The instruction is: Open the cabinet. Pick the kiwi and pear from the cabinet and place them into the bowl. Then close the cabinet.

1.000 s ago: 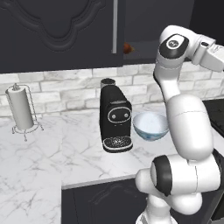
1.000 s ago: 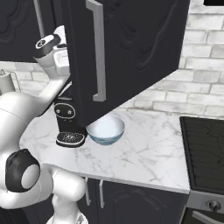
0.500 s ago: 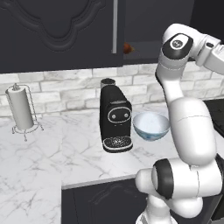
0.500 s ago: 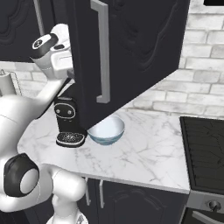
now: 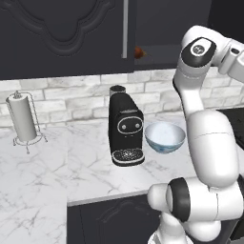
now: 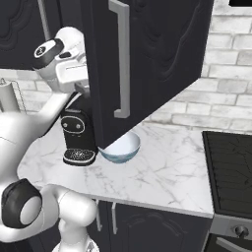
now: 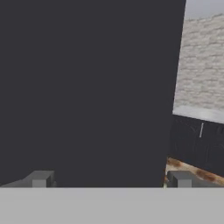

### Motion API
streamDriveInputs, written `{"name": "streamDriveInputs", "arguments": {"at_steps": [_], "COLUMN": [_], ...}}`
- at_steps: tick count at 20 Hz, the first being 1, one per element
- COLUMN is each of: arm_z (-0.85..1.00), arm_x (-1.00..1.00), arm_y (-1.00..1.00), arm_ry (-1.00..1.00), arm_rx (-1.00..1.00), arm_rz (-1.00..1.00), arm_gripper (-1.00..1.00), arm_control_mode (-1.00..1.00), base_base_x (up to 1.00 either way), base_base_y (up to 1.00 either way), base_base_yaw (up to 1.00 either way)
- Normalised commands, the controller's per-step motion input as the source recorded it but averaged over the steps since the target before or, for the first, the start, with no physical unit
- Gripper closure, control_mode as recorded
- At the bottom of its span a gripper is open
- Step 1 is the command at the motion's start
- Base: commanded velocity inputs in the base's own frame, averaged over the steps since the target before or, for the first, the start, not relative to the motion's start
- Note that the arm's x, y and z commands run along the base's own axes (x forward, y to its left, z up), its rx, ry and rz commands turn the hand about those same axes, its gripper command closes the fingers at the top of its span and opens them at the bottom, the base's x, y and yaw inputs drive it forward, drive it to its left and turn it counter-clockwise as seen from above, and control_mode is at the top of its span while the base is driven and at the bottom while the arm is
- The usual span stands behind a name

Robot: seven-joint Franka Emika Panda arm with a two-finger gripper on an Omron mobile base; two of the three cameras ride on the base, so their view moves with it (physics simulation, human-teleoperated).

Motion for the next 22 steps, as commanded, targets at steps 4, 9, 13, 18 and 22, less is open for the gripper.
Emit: {"name": "streamDriveInputs", "arguments": {"at_steps": [4,9,13,18,22], "arm_z": [-0.15,-0.1,0.0,0.0,-0.04], "arm_x": [-0.19,-0.27,-0.16,-0.2,-0.08], "arm_y": [0.0,0.36,0.66,0.73,0.74], "arm_ry": [-0.01,-0.01,0.0,0.03,0.08], "arm_rx": [0.0,0.0,0.0,-0.01,-0.04], "arm_rz": [0.13,0.27,0.4,0.47,0.53], "arm_gripper": [-1.0,-1.0,-1.0,-1.0,-1.0], "arm_control_mode": [-1.0,-1.0,-1.0,-1.0,-1.0], "base_base_x": [0.0,0.0,0.0,0.0,0.0], "base_base_y": [0.0,0.0,0.0,0.0,0.0], "base_base_yaw": [0.0,0.0,0.0,0.0,0.0]}}
